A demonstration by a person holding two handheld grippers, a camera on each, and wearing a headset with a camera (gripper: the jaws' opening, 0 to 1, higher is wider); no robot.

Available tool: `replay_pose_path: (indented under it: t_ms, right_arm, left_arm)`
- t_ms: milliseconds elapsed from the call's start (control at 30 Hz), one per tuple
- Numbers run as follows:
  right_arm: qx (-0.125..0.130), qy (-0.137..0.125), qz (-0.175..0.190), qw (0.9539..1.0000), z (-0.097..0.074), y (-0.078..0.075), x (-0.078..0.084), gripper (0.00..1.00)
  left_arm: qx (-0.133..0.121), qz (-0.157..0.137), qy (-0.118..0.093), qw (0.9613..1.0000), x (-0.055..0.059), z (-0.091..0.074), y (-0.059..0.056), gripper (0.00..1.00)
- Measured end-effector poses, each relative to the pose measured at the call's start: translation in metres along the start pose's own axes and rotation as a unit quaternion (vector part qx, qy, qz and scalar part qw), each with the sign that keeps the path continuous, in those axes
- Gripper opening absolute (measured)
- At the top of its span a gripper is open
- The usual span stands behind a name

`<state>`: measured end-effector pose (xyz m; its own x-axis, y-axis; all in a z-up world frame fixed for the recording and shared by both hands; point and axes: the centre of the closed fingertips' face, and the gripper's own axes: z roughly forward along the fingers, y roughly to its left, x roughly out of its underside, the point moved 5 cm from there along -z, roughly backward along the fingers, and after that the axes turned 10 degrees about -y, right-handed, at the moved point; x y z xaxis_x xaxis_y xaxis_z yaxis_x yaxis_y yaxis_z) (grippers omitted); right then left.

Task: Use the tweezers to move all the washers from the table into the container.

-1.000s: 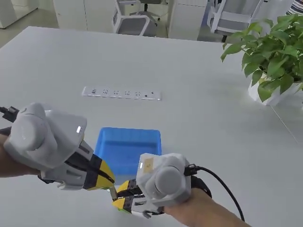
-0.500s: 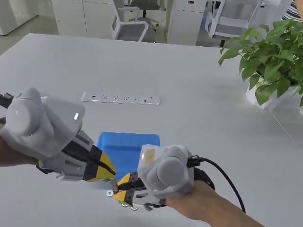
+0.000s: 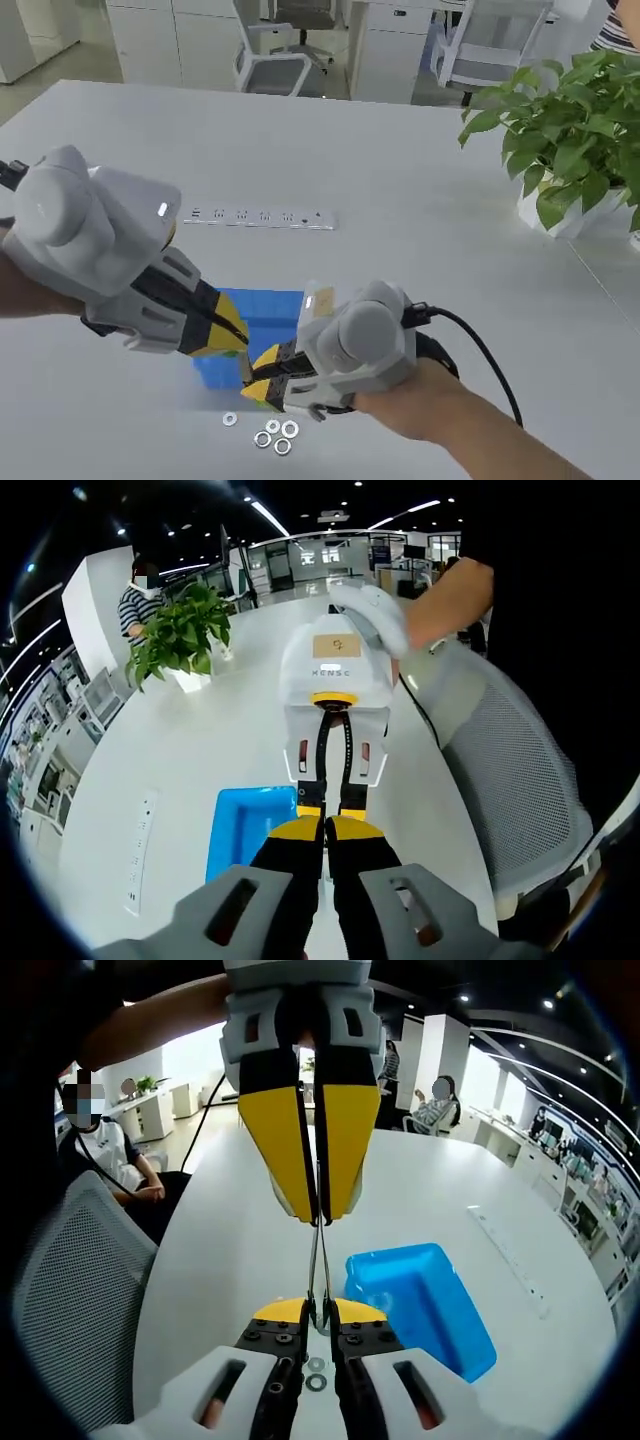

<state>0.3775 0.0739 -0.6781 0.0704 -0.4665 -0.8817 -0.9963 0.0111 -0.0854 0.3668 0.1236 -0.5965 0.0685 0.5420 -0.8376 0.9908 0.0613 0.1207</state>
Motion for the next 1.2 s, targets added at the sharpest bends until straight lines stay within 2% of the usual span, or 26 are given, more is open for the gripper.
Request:
replay_pose_path:
  t_ms: [367,733,867,1200]
  right_arm:
    - [0.011,-0.006,-0.001,0.9999,-0.003,-0.021,-0.006,0.1]
    - [0.023,-0.016,0.001,0.9996,-0.001,-0.048,-0.005,0.1]
    - [0.023,-0.017,0.001,0.9996,0.002,-0.055,-0.003,0.1]
    - [0.013,-0.01,0.004,0.9999,0.013,-0.066,0.008,0.1]
  left_arm:
    - [-0.001,0.01,0.003,0.9999,-0.006,-0.001,0.02,0.05]
    - [-0.005,0.022,0.011,0.9997,-0.006,0.0,0.044,0.05]
    - [-0.005,0.024,0.014,0.9996,-0.003,0.002,0.051,0.05]
    - [-0.006,0.024,0.028,0.9993,0.011,0.01,0.061,0.05]
